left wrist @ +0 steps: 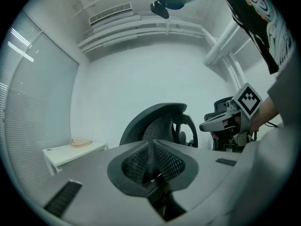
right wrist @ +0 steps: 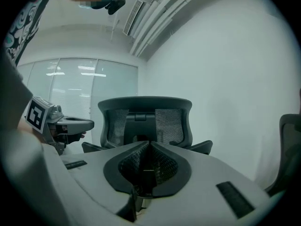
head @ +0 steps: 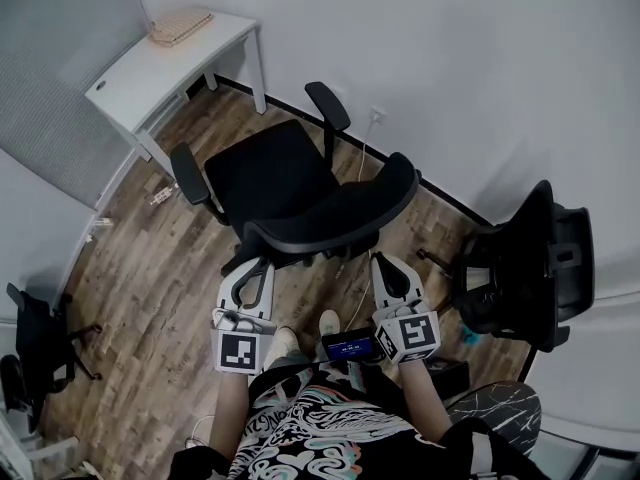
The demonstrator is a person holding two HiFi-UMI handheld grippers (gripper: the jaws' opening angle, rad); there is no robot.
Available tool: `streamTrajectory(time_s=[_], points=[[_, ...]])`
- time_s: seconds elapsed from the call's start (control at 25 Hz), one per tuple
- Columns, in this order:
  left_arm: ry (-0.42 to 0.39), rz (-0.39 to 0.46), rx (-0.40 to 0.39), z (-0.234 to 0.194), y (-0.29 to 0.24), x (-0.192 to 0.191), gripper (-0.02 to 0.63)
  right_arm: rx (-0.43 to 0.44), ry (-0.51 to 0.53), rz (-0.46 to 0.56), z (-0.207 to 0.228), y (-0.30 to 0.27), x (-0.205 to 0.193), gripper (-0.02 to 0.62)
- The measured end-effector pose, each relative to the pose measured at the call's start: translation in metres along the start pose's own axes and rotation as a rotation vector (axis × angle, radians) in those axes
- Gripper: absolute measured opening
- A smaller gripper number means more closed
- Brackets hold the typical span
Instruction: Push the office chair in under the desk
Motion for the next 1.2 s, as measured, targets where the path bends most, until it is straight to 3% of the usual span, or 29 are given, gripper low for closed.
streamTrajectory(time_s=[0.08, 0.2, 0.32, 0.52, 0.72, 0.92, 1.2], points=[[-0.012, -0.019, 0.004, 0.001, 0.0, -0.002, 0.058, 0.018, -0.001, -0.007, -0.001, -0.001, -0.002, 0.044], [-0.028, -0.064, -0.016, 0.003, -0.004, -0.007, 0.112, 0.045, -0.001, -0.004, -0.003, -0.005, -0.002, 0.052], [-0.095, -0.109, -0.05, 0.006, -0.009, -0.013, 0.158, 0.059, -0.003, -0.001, -0.003, -0.009, -0.001, 0.084], [-0.235, -0.157, -0.11, 0.015, -0.015, -0.025, 0.164, 0.075, 0.006, 0.011, -0.001, -0.012, 0.002, 0.102], [-0.29, -0.247, -0.136, 0.013, -0.019, -0.041, 0.222, 0.097, 0.013, -0.013, -0.002, -0.02, 0.0, 0.133], [-0.338, -0.293, -0.171, 0.015, -0.02, -0.047, 0.23, 0.101, 0.006, -0.037, 0.002, -0.024, -0.003, 0.135], [-0.498, -0.464, -0.167, 0.004, -0.018, -0.068, 0.259, 0.125, 0.015, -0.059, 0.002, -0.03, -0.006, 0.135]])
Point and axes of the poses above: the fingertips, and each gripper's own axes: y backward along the fingers, z to its right, x out of its top, the point moved 4 cm from there along y, backward along the fingers, and after that the axes turned 3 degrees about z, right-handed, at the moved point
